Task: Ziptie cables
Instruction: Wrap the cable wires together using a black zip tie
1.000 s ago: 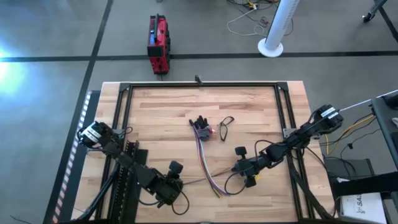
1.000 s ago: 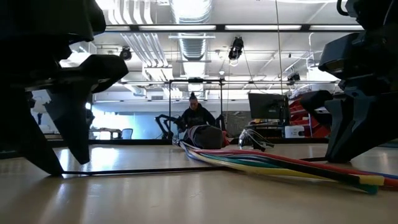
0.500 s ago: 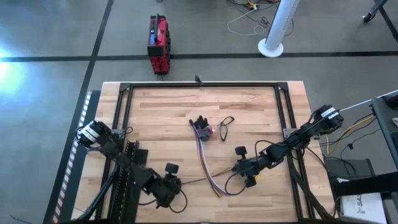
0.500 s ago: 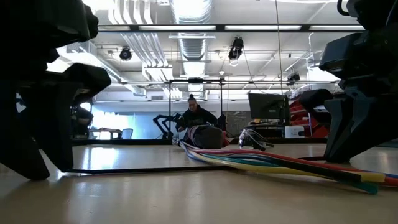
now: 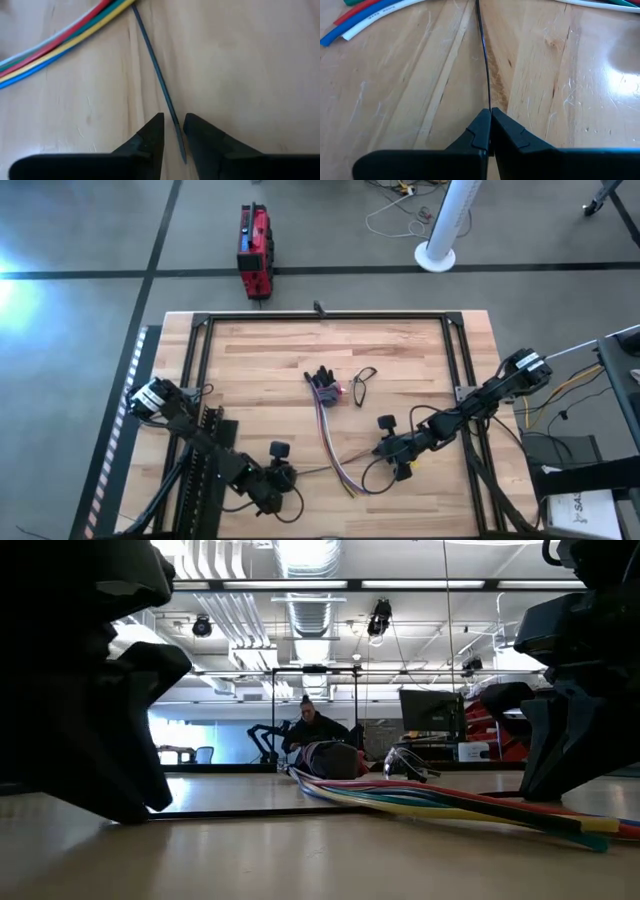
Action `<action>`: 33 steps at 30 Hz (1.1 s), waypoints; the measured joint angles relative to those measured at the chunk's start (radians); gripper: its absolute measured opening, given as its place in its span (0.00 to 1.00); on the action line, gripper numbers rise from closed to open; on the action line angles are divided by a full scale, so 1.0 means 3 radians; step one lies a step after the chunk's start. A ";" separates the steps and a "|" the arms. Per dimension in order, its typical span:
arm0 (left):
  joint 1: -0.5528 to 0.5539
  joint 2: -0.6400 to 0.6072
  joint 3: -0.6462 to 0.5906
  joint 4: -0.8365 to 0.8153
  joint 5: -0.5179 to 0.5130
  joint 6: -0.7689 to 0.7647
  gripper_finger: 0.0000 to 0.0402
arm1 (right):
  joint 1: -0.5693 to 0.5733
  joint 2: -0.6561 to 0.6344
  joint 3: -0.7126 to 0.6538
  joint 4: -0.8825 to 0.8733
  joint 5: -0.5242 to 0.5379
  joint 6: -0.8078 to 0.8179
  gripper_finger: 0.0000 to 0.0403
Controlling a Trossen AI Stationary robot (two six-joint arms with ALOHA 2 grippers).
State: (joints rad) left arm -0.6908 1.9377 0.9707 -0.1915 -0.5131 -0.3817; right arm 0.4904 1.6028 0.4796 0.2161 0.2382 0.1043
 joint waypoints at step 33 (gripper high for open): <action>0.0315 -0.0151 0.0001 0.0254 -0.0150 -0.0712 0.18 | 0.0000 0.0005 0.0004 0.0020 0.0027 -0.0127 0.00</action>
State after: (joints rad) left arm -0.5964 1.8925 0.9709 -0.1154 -0.5580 -0.5952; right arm 0.4904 1.6043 0.4807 0.2222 0.2465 0.0662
